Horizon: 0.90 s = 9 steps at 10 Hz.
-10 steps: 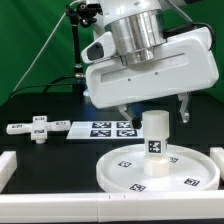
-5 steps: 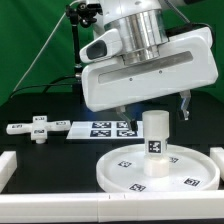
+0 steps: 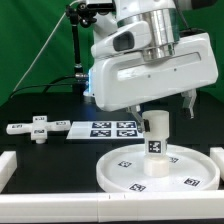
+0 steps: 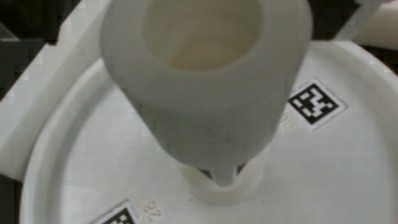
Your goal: Assemble round table
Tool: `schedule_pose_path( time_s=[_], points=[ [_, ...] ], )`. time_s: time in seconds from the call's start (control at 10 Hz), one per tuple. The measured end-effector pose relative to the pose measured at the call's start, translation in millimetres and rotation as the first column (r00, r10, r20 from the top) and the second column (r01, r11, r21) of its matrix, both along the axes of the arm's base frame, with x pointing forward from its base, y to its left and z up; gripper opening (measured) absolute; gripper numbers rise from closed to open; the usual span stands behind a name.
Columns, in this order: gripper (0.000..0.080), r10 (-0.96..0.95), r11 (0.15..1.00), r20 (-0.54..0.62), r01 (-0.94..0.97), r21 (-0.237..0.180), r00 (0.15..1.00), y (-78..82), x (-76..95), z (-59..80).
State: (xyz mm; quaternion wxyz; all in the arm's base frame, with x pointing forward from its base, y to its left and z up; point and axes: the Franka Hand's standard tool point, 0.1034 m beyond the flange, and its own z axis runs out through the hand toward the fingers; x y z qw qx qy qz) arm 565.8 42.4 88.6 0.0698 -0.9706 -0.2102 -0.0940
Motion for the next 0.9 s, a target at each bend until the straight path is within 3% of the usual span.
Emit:
schedule_pose_path(
  time_s=[0.2,0.4,0.6,0.9],
  points=[
    [0.0649,0.091,0.996,0.014,-0.091,-0.021,0.996,-1.7,0.2,0.0],
    [0.0649,0.289,0.955,0.024,-0.286,-0.078,0.957,-2.0,0.8,-0.7],
    [0.0649,0.495,0.862,0.017,-0.488,-0.138,0.869,-0.6,-1.1,-5.3],
    [0.0649,0.707,0.692,-0.017,-0.697,-0.191,0.707,-2.4,-2.5,-7.8]
  ],
)
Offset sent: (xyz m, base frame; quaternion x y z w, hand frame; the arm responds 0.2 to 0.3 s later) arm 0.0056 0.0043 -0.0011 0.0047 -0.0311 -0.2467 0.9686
